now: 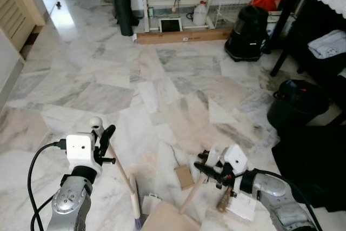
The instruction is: Sweep floor
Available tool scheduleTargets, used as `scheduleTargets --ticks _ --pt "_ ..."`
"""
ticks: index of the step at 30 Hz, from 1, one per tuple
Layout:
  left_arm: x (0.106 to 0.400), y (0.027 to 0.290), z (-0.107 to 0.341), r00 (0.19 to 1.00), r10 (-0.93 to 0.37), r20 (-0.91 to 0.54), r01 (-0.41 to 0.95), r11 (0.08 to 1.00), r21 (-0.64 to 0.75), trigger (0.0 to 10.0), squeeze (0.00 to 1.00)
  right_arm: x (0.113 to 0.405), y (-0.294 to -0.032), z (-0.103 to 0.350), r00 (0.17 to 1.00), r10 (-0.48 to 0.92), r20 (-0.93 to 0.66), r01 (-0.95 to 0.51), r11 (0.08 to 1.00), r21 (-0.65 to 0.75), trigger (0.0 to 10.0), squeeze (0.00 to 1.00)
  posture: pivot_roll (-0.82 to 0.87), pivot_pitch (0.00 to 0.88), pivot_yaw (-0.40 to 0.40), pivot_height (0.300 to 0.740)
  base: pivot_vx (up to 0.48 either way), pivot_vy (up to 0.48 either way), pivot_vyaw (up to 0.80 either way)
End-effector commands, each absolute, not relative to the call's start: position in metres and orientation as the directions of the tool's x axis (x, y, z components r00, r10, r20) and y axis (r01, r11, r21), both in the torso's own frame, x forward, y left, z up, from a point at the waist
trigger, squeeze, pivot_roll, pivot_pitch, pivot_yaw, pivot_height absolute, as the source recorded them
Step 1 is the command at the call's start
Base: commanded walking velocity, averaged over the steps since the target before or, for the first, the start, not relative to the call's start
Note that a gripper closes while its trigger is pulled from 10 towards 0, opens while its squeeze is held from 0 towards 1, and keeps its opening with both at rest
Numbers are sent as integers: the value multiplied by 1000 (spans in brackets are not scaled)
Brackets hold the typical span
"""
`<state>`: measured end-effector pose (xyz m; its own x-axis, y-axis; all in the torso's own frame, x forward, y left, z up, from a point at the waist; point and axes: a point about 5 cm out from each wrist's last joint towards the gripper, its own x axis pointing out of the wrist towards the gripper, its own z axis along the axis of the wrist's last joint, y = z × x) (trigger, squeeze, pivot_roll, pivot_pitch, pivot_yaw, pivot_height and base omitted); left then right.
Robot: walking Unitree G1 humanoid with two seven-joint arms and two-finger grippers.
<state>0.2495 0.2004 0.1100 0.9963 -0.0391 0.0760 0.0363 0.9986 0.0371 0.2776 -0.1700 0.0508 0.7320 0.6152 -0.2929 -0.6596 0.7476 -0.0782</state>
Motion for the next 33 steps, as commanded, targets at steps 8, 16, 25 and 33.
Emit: scheduleTargets --ticks 8,16,25,33 --pt "252 201 116 994 -46 100 41 998 50 10000 0 296 -184 75 893 431 -131 -448 881 -151 10000 0 1 118 -3 740 0 0 0" --pt "255 200 122 991 -42 124 36 998 52 10000 0 301 -184 75 949 309 -70 -315 942 -116 10000 0 2 120 -3 740 0 0 0" --pt "256 203 125 989 -22 147 12 998 66 10000 0 305 -192 77 993 111 -28 -114 975 -190 10000 0 1 122 -2 740 0 0 0" --pt "256 204 126 989 -22 147 11 997 78 10000 0 304 -190 70 999 16 -43 -23 984 -177 10000 0 6 123 -1 740 0 0 0"
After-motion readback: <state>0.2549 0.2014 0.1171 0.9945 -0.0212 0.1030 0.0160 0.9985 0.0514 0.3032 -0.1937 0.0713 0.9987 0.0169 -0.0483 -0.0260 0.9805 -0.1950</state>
